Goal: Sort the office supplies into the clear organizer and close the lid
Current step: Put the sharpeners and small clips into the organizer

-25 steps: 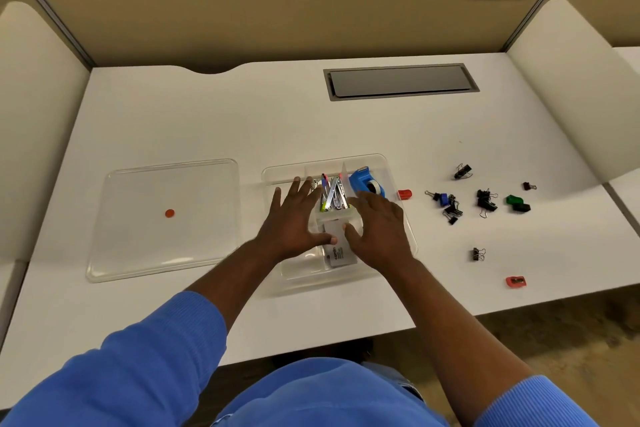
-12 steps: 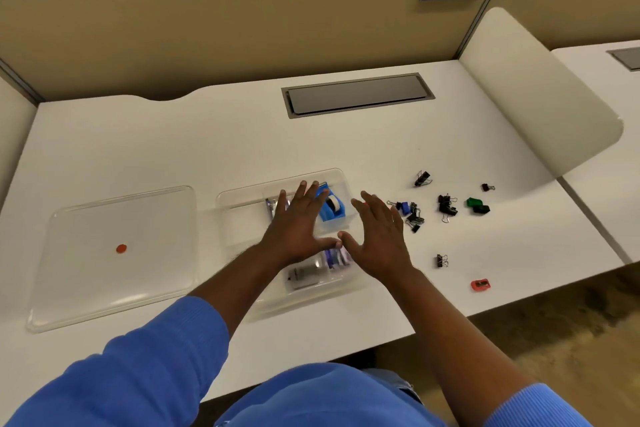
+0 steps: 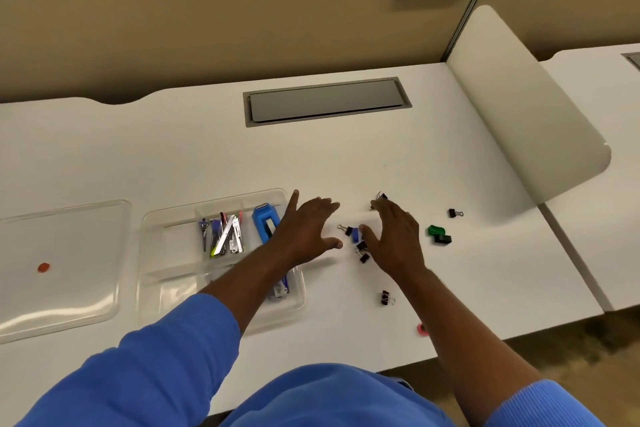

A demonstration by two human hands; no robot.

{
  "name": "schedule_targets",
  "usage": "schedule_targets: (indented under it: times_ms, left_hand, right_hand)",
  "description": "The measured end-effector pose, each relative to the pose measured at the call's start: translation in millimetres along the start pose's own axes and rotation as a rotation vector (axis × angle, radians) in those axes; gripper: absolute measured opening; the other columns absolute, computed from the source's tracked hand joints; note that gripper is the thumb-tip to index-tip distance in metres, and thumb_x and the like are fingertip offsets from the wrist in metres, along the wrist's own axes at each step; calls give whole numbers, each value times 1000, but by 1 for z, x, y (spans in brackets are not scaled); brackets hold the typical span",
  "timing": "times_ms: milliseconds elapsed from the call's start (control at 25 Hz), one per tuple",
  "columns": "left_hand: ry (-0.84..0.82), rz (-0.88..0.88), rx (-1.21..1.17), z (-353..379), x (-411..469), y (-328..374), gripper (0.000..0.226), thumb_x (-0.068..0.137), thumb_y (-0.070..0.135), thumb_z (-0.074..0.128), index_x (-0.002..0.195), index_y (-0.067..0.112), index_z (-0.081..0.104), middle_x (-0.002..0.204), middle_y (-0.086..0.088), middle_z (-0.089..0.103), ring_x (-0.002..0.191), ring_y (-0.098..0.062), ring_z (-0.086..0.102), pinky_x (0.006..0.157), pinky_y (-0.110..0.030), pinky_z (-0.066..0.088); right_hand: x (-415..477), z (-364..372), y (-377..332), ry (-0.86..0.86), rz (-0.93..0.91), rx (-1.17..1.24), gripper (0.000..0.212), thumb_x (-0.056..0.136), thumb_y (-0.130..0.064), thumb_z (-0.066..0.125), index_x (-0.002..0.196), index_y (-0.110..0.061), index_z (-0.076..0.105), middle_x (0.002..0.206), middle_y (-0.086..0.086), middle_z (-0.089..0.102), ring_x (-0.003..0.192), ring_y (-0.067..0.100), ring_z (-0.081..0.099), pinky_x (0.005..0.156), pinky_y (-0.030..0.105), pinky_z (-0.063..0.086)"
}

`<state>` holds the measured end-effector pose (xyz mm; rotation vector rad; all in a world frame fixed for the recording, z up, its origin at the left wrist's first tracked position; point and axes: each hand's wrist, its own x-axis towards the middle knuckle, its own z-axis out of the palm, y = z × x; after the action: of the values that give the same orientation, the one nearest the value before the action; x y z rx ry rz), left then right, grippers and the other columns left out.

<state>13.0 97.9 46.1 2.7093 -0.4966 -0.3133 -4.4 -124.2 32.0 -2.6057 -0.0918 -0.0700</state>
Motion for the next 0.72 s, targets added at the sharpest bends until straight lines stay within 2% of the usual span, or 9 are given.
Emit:
schedule_targets:
  times_ms: [160,320,520,720]
  left_hand:
    - [-44,-30,7,15,25,11,68,84,57,68,144,35,47,159,5,37,150,-12,21,122,-48,-15]
    - [-65,-11,-2,31,40,20,60,82,57,70,136,38,56,156,5,40,151,-15,21,121,-50,-14]
    - [-68,-4,-2,46,53,28,45,82,50,71,124,34,66,152,6,46,150,-15,23,121,-47,-14]
    - [41,-10,-86,49,61,33,39,83,42,71,119,28,66,134,9,62,143,-14,38,123,-44,-8]
  right_hand:
    - [29,-9,33,-36,-31,-2,53,87,-28,71,137,-16,55,142,2,56,130,25,52,111,45,35]
    - [44,-9,51,-106,-64,8,56,83,-22,70,137,-17,55,143,2,54,132,25,50,112,43,32]
    - [50,-12,67,-110,-76,65,55,83,-17,68,136,-16,56,141,3,56,131,26,51,112,41,31]
    - [43,-20,82,-94,-37,105,53,84,-12,66,136,-18,57,141,1,57,132,23,51,113,41,34]
